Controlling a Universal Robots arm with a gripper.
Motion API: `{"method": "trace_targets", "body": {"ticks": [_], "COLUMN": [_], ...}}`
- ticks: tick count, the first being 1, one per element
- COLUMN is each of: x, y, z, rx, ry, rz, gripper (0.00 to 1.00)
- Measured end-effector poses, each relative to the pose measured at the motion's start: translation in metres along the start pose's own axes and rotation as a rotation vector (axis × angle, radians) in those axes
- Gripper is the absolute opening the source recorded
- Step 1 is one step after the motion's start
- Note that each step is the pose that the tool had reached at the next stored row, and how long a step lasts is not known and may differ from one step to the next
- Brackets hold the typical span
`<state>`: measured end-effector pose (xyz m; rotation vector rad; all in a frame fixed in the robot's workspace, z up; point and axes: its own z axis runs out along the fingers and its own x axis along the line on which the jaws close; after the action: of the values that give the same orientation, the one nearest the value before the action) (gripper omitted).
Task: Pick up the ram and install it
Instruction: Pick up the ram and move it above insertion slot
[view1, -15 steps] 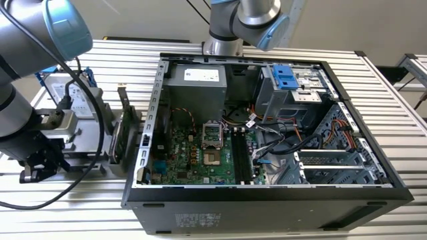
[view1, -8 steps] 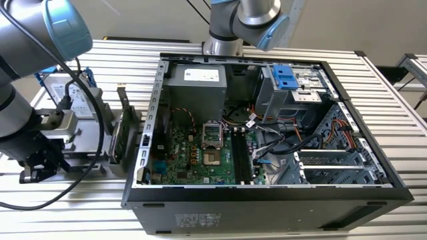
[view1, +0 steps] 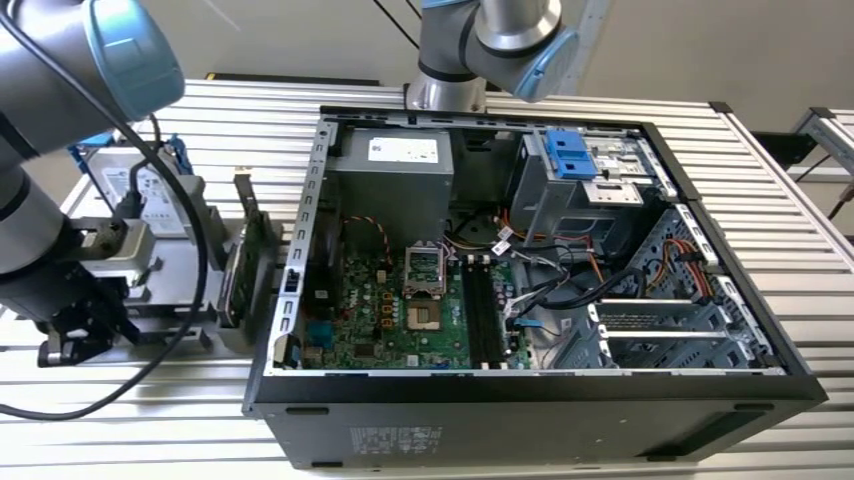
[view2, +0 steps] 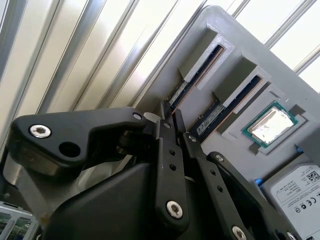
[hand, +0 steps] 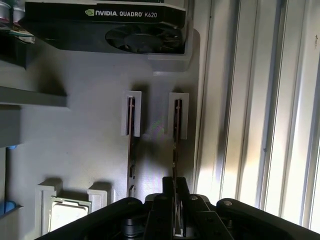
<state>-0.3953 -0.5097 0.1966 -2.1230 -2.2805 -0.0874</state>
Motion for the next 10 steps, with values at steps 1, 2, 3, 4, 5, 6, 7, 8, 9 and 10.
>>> {"method": "trace_targets", "body": {"ticks": [1, 2, 3, 4, 5, 6, 7, 8, 9, 10], "x": [0.0001, 0.0002, 0.0002, 0.0003, 0.0004, 0.0005, 0.0005, 0.0006, 0.0006, 0.0007], "y": [0.0, 0.0001, 0.0001, 0.0002, 0.0002, 0.0002, 0.0003, 0.0003, 0.0003, 0.0003], "z": [-0.0009, -0.0022, -0.0035, -0.0047, -0.0059, -0.0071, -0.0082, -0.0093, -0.0105, -0.0115], "rx": [-0.0002, -0.0002, -0.0002, -0.0002, -0.0003, -0.0003, -0.0003, -0.0003, -0.0003, -0.0003], "ry": [0.0001, 0.0001, 0.0001, 0.0001, 0.0001, 0.0002, 0.0002, 0.0002, 0.0002, 0.0002], "rz": [0.0, 0.0, 0.0, 0.0, 0.0, 0.0, 0.0, 0.0, 0.0, 0.0], "gripper": [0.0, 0.0, 0.0, 0.0, 0.0, 0.0, 0.0, 0.0, 0.0, 0.0]}}
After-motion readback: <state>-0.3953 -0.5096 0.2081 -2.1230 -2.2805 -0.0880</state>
